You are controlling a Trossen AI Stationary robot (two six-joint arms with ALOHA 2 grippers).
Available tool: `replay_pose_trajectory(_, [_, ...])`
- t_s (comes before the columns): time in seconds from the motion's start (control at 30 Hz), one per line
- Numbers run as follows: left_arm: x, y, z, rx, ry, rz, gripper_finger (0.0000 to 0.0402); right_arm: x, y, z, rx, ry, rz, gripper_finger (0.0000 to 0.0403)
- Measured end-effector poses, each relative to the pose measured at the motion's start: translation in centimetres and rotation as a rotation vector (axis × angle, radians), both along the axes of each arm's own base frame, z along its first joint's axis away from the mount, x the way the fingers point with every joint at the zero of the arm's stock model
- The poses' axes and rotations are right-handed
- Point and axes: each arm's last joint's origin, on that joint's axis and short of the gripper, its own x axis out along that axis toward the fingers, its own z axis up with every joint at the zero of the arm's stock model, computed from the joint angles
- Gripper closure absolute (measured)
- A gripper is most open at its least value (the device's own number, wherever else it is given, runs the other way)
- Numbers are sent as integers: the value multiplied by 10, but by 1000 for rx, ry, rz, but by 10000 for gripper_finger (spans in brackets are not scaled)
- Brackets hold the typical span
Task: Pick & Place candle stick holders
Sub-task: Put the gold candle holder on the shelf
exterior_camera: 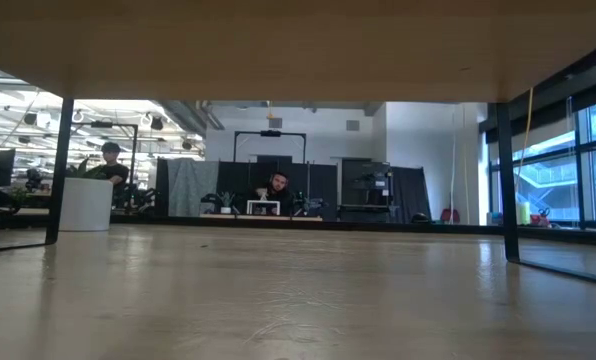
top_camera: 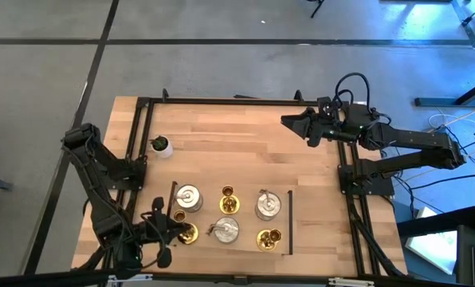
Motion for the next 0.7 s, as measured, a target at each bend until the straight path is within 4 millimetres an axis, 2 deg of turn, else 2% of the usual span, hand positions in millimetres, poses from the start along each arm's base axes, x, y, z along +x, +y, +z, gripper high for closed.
replay_pose_trajectory(0.53, [1, -1, 0, -37, 22, -14, 382, 0, 0, 0, 0, 0, 0, 217])
replay_pose_trajectory(0.7, [1, 1, -1, -56, 47, -12, 367, 0, 0, 0, 1, 5, 1, 217])
